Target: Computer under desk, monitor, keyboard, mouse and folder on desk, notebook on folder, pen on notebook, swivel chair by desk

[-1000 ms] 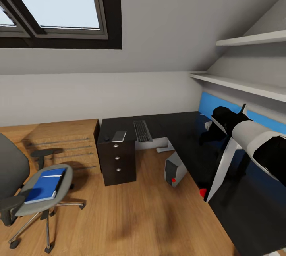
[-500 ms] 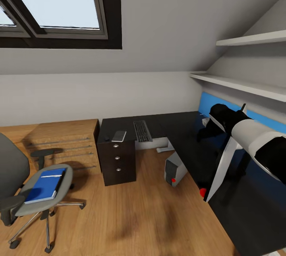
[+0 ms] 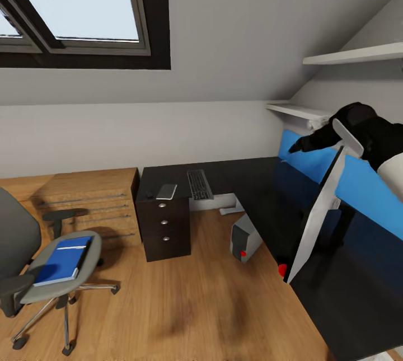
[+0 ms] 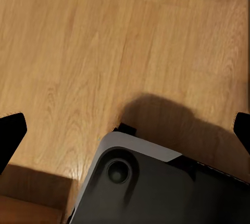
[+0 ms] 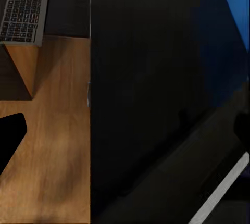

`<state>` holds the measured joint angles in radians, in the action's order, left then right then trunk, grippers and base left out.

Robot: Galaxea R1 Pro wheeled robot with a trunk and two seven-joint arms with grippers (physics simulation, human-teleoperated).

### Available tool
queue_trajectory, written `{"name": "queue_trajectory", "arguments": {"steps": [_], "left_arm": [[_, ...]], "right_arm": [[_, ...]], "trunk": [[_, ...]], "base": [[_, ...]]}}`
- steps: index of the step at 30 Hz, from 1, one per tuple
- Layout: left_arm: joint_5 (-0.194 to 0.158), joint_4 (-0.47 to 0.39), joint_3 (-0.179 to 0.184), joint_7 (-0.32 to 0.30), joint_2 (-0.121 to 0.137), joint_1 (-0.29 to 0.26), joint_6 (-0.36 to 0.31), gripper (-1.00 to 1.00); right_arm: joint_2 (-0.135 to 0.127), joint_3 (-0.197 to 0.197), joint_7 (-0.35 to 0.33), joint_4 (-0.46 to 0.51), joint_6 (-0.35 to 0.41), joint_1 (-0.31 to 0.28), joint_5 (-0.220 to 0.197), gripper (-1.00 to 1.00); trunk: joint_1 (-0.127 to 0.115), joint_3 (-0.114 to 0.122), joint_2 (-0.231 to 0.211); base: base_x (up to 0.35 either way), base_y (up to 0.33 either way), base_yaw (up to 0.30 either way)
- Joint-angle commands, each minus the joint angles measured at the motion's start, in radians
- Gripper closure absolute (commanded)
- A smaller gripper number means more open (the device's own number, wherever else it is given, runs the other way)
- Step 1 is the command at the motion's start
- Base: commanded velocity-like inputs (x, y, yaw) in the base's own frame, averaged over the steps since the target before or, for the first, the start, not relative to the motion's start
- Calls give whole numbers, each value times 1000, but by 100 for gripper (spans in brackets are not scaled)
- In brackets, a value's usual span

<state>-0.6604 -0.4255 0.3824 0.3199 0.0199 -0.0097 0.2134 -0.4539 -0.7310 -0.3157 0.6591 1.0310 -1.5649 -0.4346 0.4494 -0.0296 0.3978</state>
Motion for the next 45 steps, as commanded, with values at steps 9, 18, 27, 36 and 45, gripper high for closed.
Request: {"name": "queue_trajectory", "arguments": {"steps": [9,18,27,36,45], "left_arm": [[-9,1,22,8,4,-1,6,-100],[-10,1,21,8,7,-1,3,-100],[-11,2,20,8,9,-1,3,-100],[-11,2,20,8,8,-1,3,-100],[-12,2,20,8,7,-1,4,-100]], "right_arm": [[-95,58,-13,54,3,-3,3,-100],[-161,59,-15,57,1,0,-6,-100],[-277,55,-12,157,-7,2,-154,-100],[-318,52,0,198,-16,8,-225,-100],[-316,39,4,252,-37,127,-231,-100]], "trunk": [[1,-3,2],[1,-3,2],[1,-3,2],[1,-3,2],[1,-3,2]], "base": [[-116,-296,0],[-112,-322,0],[-111,-322,0],[-68,-236,0],[-2,-11,0]]}}
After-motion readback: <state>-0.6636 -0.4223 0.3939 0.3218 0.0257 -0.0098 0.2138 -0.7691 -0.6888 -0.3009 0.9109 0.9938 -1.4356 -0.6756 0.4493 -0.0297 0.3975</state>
